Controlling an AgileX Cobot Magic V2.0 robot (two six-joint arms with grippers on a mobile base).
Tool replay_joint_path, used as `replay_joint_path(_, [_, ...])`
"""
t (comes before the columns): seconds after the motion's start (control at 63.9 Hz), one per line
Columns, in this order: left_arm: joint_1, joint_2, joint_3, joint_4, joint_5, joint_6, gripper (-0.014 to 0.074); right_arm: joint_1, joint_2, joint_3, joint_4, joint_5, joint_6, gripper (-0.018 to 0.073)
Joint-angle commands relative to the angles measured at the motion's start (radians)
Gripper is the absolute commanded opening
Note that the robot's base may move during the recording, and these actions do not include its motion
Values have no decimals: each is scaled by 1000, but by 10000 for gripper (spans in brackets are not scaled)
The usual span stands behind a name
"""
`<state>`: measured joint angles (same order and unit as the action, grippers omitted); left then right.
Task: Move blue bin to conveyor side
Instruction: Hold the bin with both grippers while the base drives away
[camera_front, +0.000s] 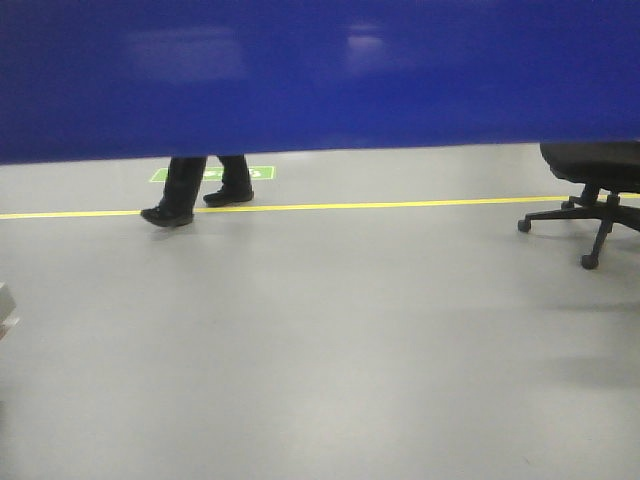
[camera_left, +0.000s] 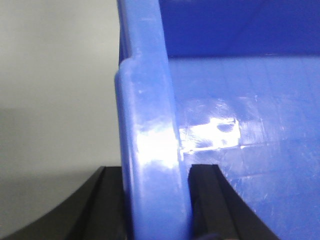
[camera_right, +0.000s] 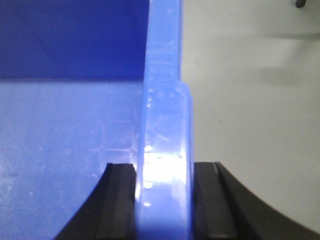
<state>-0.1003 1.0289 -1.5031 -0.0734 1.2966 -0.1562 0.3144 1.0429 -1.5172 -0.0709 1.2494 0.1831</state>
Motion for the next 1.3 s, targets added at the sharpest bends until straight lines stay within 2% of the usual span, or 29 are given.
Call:
replay_joint_path(0.0, [-4, -19, -12, 17, -75, 20, -17, -4, -19, -16, -66, -91, -8, -88])
replay_joint_path(1.282, [-4, -18, -12, 17, -75, 20, -17, -4, -19, -16, -66, -134, -8, -88])
